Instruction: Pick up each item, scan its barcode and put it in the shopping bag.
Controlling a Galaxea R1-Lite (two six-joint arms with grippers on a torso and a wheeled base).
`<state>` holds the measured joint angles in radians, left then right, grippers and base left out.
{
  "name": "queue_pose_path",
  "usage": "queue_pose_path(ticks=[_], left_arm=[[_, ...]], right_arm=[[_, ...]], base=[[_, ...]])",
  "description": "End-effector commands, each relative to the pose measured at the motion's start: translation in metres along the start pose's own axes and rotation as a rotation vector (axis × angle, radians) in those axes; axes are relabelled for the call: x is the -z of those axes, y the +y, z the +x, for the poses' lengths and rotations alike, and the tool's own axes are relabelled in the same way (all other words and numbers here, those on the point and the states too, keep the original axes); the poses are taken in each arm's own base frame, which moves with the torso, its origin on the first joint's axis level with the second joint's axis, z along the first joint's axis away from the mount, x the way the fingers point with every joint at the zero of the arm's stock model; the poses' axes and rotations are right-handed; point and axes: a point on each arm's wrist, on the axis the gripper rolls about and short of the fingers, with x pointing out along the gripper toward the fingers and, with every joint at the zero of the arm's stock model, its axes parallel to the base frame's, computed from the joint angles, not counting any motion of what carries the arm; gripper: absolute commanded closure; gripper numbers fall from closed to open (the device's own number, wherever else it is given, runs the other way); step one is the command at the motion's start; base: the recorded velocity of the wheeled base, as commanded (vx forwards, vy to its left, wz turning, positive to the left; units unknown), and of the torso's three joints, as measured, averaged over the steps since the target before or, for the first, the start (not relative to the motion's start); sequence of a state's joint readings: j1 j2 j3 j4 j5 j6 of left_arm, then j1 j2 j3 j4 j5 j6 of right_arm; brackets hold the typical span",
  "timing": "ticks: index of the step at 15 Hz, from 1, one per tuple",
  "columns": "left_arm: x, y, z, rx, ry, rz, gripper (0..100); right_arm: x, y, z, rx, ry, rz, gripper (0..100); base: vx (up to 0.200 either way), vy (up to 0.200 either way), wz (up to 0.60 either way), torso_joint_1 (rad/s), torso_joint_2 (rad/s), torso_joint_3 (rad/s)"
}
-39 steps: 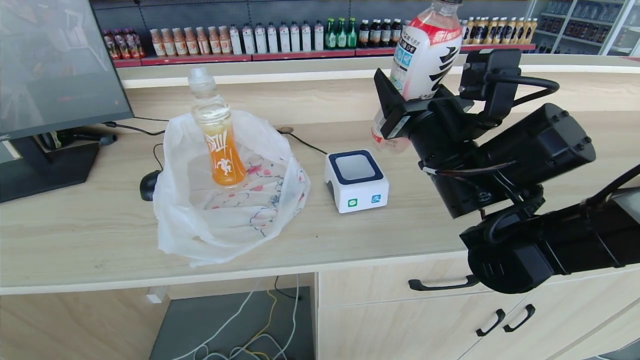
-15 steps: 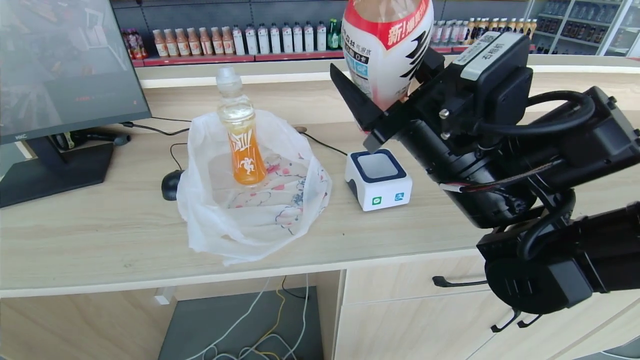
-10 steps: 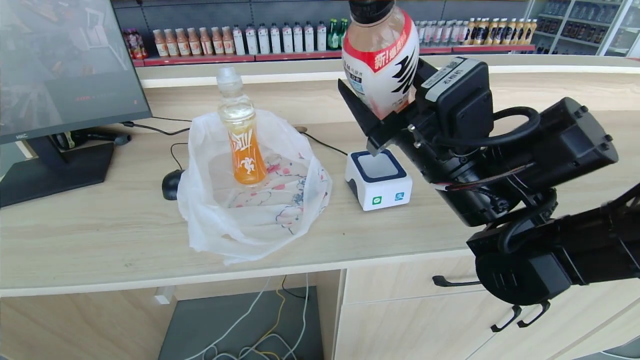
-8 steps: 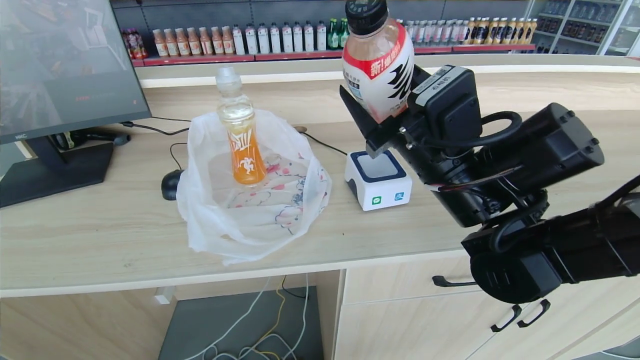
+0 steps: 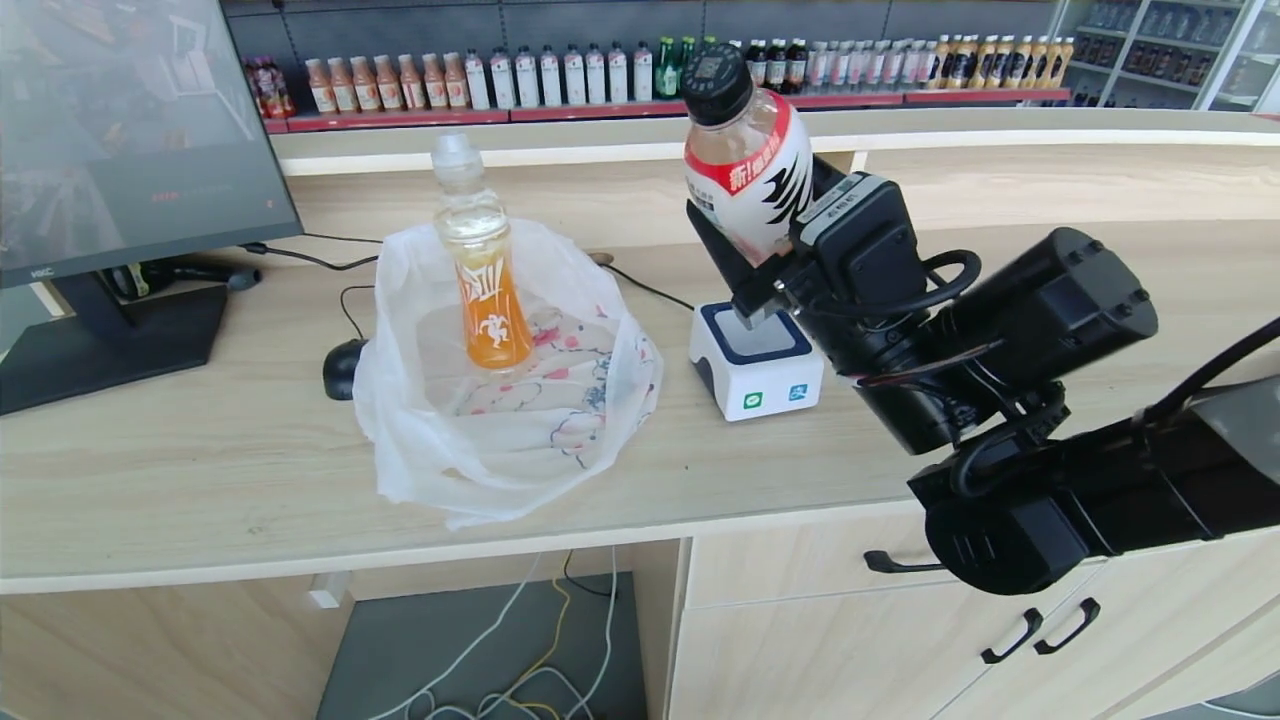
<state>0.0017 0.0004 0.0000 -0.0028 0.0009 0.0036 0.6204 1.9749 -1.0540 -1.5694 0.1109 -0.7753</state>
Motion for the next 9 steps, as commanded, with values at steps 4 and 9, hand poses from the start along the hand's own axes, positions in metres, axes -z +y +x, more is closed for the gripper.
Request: queue_pose_path(ticks=[4,9], left_arm=[[0.000,0.000,0.000,-0.001,-0.001,0.001,0],[0.000,0.000,0.000,-0.001,-0.001,-0.001,0]], right_arm=[[0.006,-0.001,-0.002,-0.001,0.014,-0.038,100],[0.016,-0.013,-0.007,0.016,0.053,-0.099,100]], base=[[0.000,0.000,0.00,0.000,0.00,0.000],[0.000,0.000,0.00,0.000,0.00,0.000]])
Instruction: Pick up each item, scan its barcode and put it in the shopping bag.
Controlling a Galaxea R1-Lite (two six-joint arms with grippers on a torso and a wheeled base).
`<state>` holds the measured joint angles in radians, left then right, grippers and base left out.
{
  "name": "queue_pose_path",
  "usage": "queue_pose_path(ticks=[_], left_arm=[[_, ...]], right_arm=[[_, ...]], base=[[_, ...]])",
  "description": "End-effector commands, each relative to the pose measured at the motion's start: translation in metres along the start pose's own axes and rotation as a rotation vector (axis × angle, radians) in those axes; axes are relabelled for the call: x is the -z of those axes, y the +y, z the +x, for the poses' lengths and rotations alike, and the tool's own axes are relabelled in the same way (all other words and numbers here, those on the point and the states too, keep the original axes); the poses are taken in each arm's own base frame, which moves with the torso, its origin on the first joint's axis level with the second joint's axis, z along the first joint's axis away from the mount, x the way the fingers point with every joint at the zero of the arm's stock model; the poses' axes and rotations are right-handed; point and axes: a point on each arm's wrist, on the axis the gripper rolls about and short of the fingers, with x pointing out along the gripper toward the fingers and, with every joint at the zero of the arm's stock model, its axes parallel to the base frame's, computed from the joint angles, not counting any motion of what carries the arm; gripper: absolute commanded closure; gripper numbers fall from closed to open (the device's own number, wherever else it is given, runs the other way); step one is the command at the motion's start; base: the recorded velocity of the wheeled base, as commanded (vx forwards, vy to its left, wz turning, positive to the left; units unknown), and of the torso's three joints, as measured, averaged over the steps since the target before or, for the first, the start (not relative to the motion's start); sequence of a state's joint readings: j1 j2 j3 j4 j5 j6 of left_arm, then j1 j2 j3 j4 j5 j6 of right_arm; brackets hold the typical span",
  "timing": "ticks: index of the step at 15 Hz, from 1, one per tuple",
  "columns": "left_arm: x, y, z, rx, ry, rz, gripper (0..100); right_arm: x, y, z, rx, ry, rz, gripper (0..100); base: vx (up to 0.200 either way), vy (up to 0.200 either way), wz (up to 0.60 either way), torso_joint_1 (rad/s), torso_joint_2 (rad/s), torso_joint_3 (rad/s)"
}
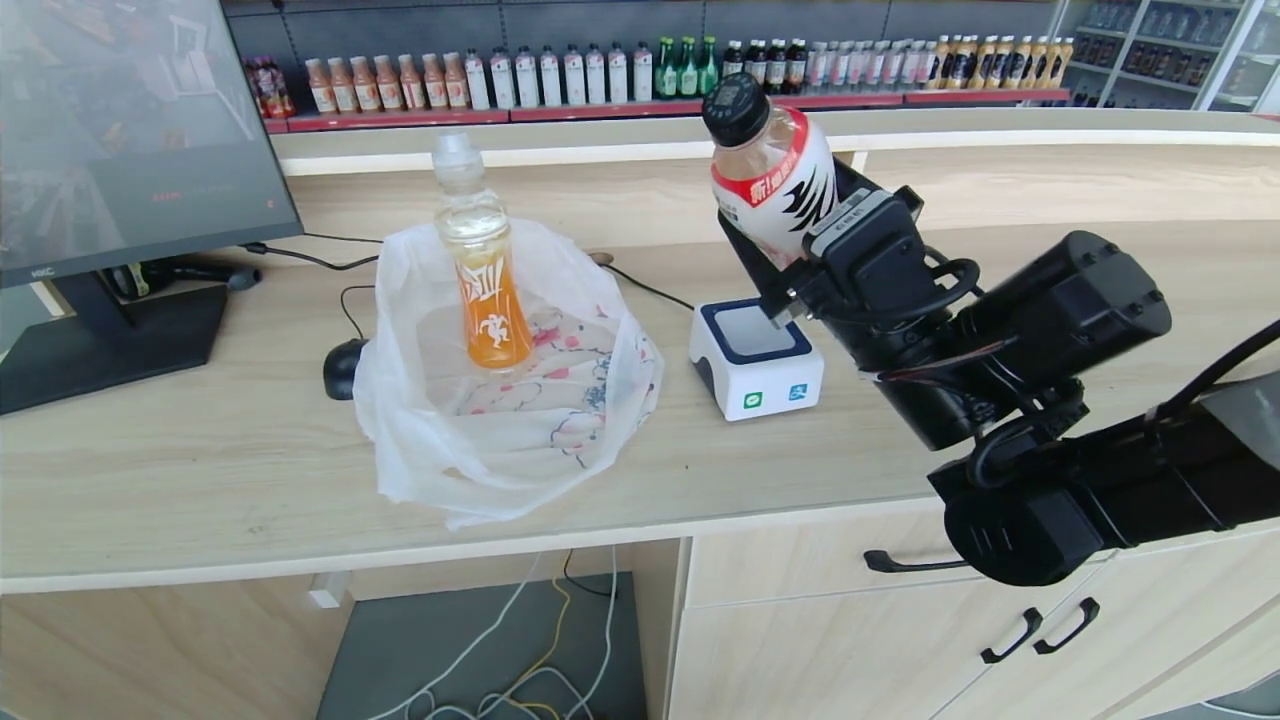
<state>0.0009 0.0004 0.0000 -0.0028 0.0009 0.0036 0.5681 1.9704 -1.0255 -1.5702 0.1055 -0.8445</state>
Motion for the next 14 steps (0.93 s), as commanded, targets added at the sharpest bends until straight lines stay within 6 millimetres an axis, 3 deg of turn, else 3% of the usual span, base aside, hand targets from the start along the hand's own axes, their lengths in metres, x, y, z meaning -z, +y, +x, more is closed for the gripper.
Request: queue_pose_path(ticks=[1,6,10,14], left_arm=[[0.000,0.000,0.000,0.000,-0.001,-0.001,0],[0.000,0.000,0.000,0.000,-0.001,0.001,0],[0.000,0.000,0.000,-0.001,-0.001,-0.001,0],[0.000,0.000,0.000,-0.001,-0.001,0.001,0]], right_arm=[[0.001,-0.002,0.002,0.011,-0.004,-0.003,100],[-0.004,0.000,0.007,0.017,-0.029,-0.049,100],[0.015,-0.009,0.009,0.040,0.006,-0.223,100],[0.019,-0.005,0.013,0.041,0.000,-0.233,100]], base=[[0.000,0.000,0.00,0.000,0.00,0.000],[0.000,0.000,0.00,0.000,0.00,0.000],[0.000,0.000,0.00,0.000,0.00,0.000],[0.000,0.000,0.00,0.000,0.00,0.000]])
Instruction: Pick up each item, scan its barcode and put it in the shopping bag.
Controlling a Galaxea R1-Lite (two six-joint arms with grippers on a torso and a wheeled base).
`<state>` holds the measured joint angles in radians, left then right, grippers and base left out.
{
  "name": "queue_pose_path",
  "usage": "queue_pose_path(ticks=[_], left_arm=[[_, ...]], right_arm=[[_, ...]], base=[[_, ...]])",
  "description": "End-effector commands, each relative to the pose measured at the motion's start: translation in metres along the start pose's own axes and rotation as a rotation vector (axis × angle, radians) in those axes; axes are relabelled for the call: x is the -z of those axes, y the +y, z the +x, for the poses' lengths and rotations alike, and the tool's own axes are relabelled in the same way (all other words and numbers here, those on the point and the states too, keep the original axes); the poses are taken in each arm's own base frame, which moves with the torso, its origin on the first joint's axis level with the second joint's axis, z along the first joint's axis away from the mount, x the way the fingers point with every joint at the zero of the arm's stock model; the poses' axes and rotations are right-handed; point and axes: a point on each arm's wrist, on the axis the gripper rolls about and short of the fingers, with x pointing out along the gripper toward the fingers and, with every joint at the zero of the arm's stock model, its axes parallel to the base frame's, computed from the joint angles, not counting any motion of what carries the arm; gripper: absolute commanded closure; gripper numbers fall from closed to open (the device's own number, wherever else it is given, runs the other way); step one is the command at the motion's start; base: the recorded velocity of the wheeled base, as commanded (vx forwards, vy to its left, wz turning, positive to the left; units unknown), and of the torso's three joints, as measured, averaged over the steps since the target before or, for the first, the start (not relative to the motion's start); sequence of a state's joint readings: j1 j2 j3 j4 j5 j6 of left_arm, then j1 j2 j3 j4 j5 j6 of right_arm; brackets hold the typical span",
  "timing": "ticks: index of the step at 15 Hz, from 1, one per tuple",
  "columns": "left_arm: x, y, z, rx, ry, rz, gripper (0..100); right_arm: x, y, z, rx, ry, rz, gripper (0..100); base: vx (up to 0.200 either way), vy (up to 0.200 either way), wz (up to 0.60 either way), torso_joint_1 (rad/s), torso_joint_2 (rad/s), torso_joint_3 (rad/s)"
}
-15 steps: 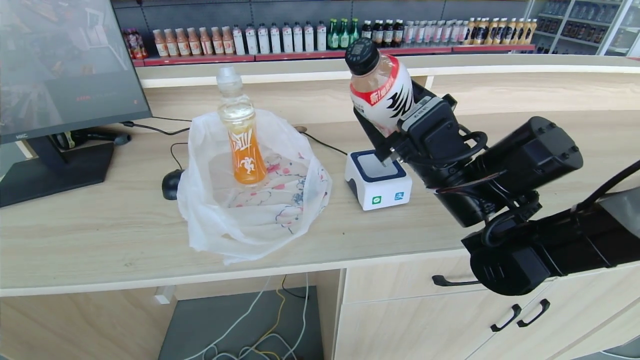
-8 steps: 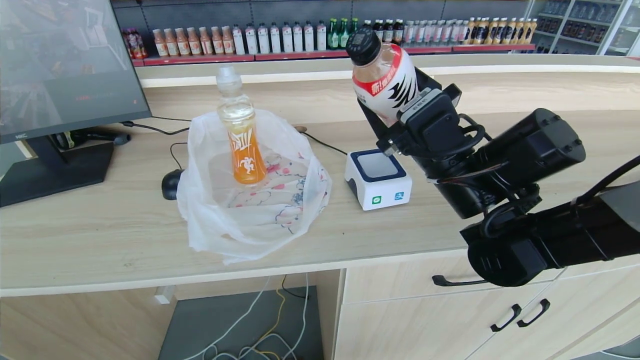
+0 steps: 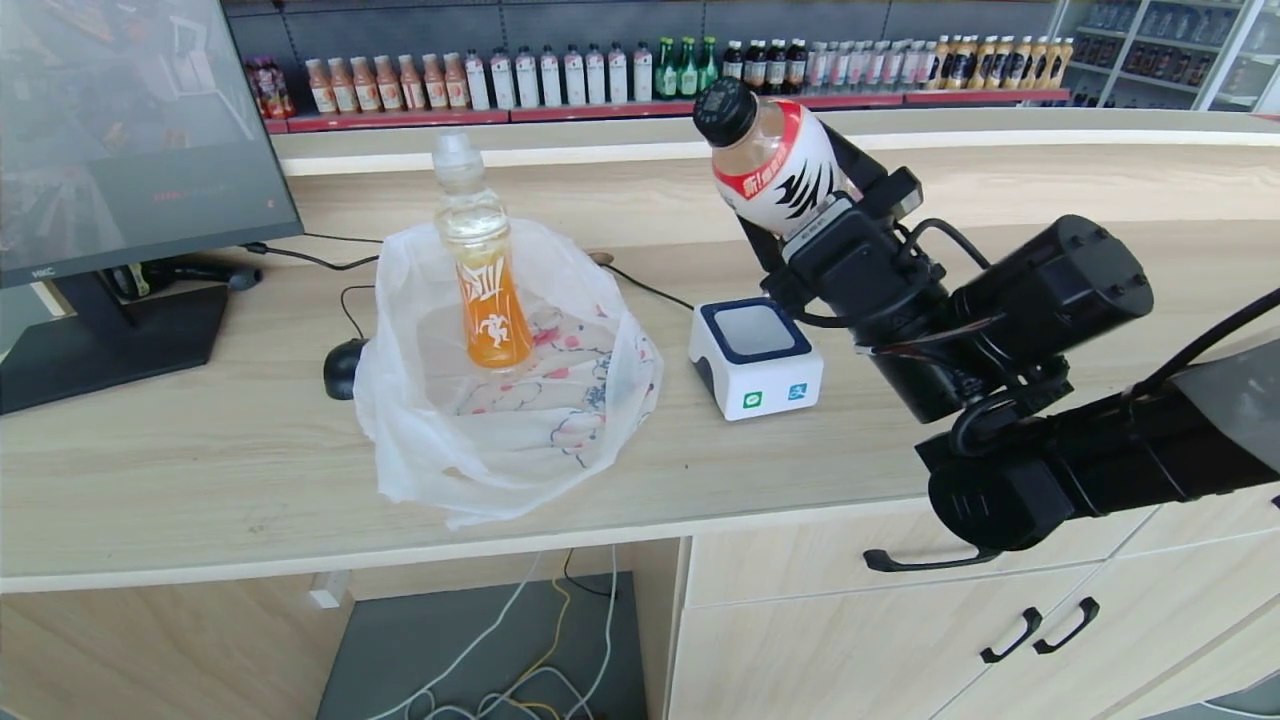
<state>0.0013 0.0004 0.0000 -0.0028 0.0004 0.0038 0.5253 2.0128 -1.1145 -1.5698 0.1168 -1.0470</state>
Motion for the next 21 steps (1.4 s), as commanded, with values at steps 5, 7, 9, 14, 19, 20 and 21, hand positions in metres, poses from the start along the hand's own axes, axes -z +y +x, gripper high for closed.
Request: queue_pose_path(ticks=[5,7,9,14,19,20,21], left_arm=[[0.000,0.000,0.000,-0.001,-0.001,0.001,0],[0.000,0.000,0.000,-0.001,-0.001,-0.001,0],[0.000,0.000,0.000,-0.001,-0.001,0.001,0],[0.000,0.000,0.000,0.000,-0.001,-0.001,0],[0.000,0.000,0.000,-0.001,-0.001,-0.001,0],[0.000,0.000,0.000,-0.001,-0.001,0.001,0],[0.000,0.000,0.000,0.000,-0.001,0.001,0]], right_arm=[[0.004,0.019,-0.003,-0.045,0.010,-0.072,100],[0.000,0.023,-0.004,-0.056,0.003,-0.073,100],[-0.005,0.034,-0.009,-0.093,0.003,-0.058,100],[-0.007,0.056,-0.015,-0.149,0.013,-0.052,100],[0.000,0.065,-0.016,-0.165,0.027,-0.058,100],[0.001,0.065,-0.016,-0.167,0.030,-0.059,100],[0.006,0.065,-0.017,-0.168,0.040,-0.068,100]], base=[[0.000,0.000,0.00,0.000,0.00,0.000],[0.000,0.000,0.00,0.000,0.00,0.000],[0.000,0.000,0.00,0.000,0.00,0.000],[0.000,0.000,0.00,0.000,0.00,0.000],[0.000,0.000,0.00,0.000,0.00,0.000],[0.000,0.000,0.00,0.000,0.00,0.000],[0.000,0.000,0.00,0.000,0.00,0.000]])
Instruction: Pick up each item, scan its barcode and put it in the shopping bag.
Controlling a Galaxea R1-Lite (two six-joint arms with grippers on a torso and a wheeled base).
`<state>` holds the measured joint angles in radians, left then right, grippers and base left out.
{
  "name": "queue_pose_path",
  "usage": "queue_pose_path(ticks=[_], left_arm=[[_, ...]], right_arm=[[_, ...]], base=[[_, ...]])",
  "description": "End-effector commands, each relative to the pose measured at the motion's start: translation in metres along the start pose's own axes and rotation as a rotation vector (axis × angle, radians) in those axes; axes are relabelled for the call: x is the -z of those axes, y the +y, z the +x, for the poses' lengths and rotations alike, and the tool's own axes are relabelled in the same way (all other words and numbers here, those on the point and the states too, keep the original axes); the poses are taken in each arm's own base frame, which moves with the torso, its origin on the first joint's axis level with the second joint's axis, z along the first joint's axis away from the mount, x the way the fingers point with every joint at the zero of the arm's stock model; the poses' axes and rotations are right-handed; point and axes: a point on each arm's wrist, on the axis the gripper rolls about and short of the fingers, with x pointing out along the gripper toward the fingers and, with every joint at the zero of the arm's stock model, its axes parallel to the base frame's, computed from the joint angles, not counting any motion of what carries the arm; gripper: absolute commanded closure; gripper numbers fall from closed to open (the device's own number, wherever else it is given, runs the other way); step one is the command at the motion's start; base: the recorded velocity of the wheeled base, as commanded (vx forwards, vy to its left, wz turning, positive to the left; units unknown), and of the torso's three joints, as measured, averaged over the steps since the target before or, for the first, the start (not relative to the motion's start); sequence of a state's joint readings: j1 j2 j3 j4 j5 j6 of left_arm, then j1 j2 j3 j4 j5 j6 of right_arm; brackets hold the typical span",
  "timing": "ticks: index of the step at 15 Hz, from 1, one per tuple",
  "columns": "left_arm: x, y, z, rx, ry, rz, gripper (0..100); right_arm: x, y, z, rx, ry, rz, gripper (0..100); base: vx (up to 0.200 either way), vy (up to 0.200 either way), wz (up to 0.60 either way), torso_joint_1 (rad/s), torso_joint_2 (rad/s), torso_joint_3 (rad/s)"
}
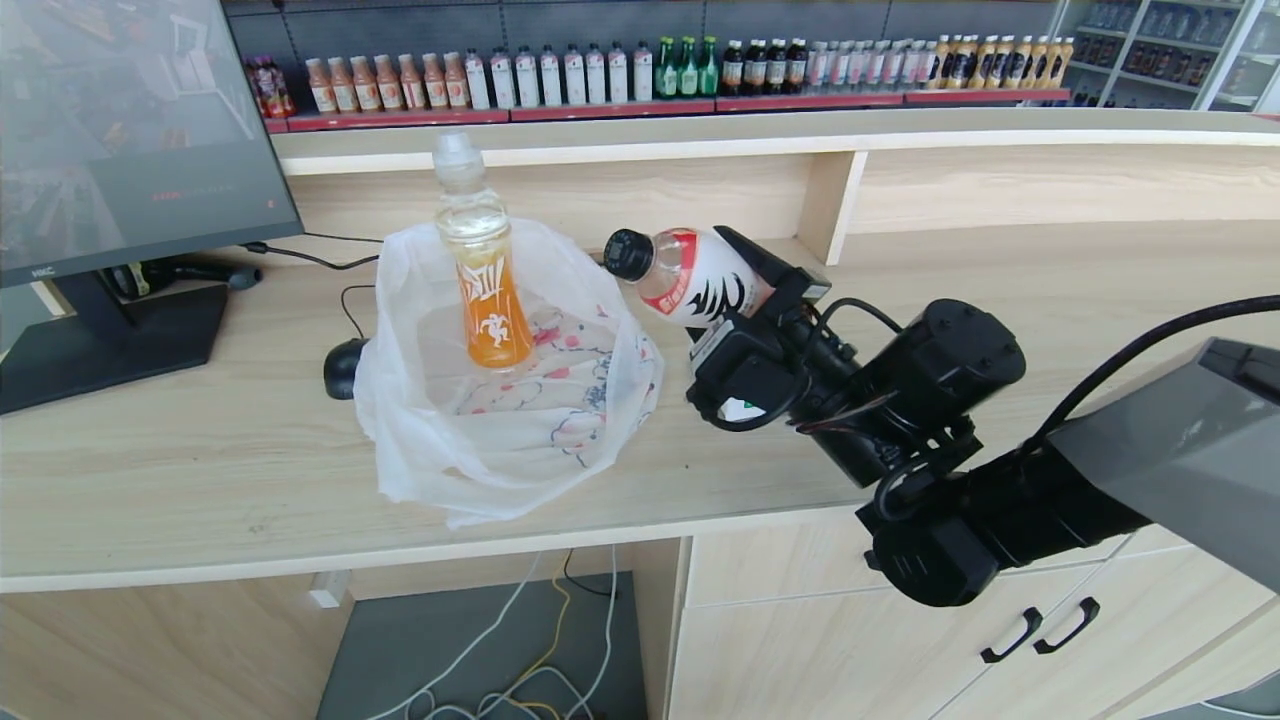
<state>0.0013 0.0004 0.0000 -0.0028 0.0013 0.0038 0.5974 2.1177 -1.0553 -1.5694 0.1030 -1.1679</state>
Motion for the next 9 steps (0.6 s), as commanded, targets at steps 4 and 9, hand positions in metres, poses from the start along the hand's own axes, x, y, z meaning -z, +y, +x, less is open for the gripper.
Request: queue_pose_path(ticks=[4,9], left_arm=[[0.0000,0.0000,0.0000,-0.001,-0.001,-0.001,0],[0.0000,0.0000,0.0000,-0.001,-0.001,-0.001,0]], right_arm=[[0.0073,0.0069,-0.0001,-0.012,0.015,-0.018,100],[0.0149,0.0027,-0.0002,-0.002,0.029,-0.027,100]], base=[[0.000,0.000,0.00,0.000,0.00,0.000],[0.000,0.000,0.00,0.000,0.00,0.000]])
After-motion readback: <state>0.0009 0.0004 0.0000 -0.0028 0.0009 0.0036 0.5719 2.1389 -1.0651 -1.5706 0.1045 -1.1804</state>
